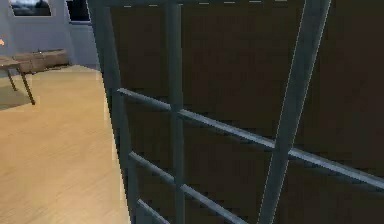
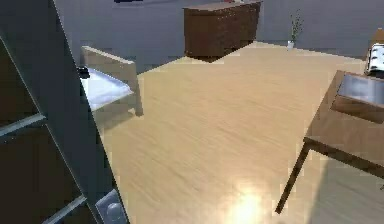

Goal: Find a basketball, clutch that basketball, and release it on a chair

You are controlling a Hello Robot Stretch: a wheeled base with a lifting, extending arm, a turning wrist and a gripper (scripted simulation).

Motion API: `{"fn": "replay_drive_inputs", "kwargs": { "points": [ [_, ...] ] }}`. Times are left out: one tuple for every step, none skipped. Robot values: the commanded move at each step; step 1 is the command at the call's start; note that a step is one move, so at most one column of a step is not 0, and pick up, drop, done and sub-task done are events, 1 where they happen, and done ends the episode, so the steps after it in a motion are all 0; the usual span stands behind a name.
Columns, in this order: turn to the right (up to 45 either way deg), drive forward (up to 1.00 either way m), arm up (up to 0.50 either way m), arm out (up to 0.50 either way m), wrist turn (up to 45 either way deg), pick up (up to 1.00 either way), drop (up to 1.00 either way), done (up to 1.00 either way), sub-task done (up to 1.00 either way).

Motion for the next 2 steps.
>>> {"fn": "replay_drive_inputs", "kwargs": {
  "points": [
    [-45.0, 0.00, 0.00, 0.00, 0.0, 0.00, 0.00, 0.00, 0.00],
    [-45.0, 0.00, 0.00, 0.00, 0.0, 0.00, 0.00, 0.00, 0.00]
  ]
}}
